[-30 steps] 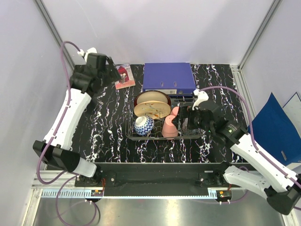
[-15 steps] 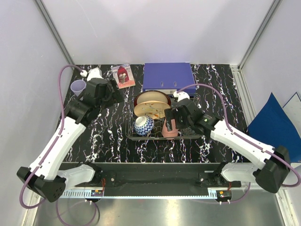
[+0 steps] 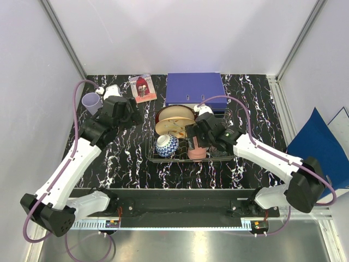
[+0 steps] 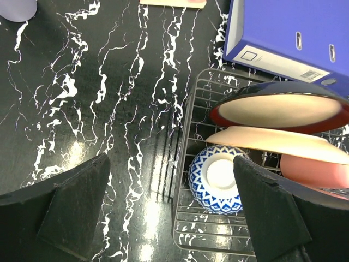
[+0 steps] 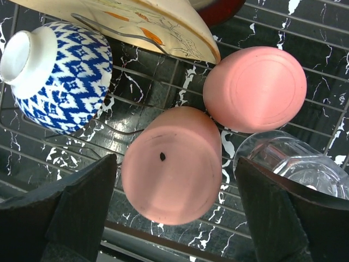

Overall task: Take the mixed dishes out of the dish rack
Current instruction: Pick up the cup from the dish rack.

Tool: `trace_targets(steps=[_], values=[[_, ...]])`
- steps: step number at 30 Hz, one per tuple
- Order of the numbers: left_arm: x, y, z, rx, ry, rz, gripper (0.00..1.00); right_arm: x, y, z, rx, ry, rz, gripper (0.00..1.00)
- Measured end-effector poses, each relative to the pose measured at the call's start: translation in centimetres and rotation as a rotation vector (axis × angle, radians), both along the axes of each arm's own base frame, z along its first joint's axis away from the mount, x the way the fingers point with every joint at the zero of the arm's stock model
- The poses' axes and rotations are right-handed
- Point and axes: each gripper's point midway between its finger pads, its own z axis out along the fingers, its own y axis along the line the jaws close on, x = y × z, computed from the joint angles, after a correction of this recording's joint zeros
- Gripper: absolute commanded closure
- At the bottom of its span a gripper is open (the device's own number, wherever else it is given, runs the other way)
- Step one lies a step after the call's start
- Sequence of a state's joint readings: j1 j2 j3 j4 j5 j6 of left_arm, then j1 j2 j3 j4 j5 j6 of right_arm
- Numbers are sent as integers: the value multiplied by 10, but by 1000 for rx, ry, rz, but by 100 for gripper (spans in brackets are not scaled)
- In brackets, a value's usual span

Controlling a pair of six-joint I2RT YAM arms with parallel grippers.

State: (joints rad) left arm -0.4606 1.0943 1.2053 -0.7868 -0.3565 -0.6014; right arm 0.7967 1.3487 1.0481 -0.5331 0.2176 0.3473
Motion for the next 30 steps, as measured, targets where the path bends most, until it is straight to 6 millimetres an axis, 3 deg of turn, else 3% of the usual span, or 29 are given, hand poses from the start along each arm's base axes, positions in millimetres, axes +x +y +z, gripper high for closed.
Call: trace_targets(steps=[3, 13, 14, 16, 18, 21, 24, 27, 30], values=[[0, 0, -4, 3, 7, -1, 1, 2, 1, -2, -5, -5, 2, 46], [-1, 1, -6, 8, 11, -1, 1, 2, 0, 8, 12, -27, 1, 80], [-1, 1, -6, 10, 9, 0, 1, -1, -1, 14, 21, -35, 2, 89], [-1, 3, -5, 14, 4, 2, 1, -4, -4, 39, 57, -69, 4, 100], [-2, 3, -4, 16, 1, 3, 1, -5, -3, 73, 120, -128, 7, 100], [-2, 2, -3, 9, -3, -4, 1, -8, -6, 142, 259, -265, 4, 100], [1, -10, 6, -47, -42, -48, 1, -13, -20, 196, 383, -399, -39, 100], [-2, -33, 21, -166, -137, -154, 1, -14, -34, 216, 512, -456, -102, 100], [-16, -55, 39, -300, -239, -277, 1, -1, -54, 210, 677, -451, -197, 100]])
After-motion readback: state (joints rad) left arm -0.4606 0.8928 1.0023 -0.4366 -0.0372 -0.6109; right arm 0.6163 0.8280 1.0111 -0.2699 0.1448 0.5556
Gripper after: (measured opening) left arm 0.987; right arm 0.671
